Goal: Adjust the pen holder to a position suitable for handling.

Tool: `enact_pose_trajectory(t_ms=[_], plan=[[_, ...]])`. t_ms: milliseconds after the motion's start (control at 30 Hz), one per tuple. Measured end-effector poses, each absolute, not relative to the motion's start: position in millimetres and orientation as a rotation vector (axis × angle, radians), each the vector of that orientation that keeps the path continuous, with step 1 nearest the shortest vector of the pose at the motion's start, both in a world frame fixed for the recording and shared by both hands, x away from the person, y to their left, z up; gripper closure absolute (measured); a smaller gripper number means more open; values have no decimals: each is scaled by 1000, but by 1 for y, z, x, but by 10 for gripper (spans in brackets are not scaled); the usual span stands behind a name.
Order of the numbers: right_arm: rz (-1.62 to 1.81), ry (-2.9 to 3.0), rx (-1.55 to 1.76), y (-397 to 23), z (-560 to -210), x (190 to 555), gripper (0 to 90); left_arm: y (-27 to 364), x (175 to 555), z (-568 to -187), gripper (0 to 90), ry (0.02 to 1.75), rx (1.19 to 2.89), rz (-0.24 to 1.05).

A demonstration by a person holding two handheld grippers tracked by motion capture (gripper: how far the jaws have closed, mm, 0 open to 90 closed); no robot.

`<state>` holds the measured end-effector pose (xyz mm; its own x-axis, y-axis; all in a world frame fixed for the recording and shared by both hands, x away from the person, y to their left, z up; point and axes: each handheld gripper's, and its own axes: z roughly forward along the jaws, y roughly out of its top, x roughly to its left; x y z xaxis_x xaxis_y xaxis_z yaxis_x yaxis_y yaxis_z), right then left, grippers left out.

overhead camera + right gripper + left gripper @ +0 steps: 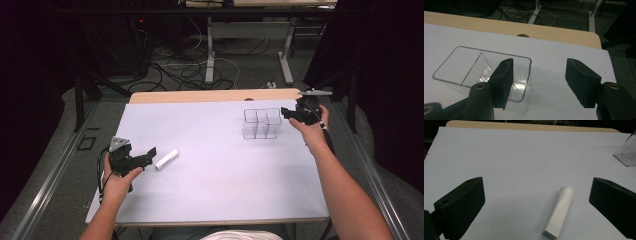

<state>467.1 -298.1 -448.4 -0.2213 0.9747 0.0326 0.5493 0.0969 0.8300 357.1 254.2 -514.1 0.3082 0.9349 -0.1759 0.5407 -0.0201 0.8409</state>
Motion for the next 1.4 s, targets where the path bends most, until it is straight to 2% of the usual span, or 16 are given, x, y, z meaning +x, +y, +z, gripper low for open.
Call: enact_pose_trajectory(t_ms=[167,567,700,1233,1400], plan=[[967,1805,1510,-302,-456,478,429,255,357,-515,2,1351,1687,556],[923,1822,1563,-306,-473,493,440,254,358,-516,3,1362,1692,552],[913,1828,1580,-304,-478,496,507,254,358,-516,4,1363,1693,553],[872,1873,1623,-293,-491,500,641,254,359,-518,8,1368,1704,550],[895,1872,1635,-290,-493,499,746,255,359,-518,8,1368,1706,555]])
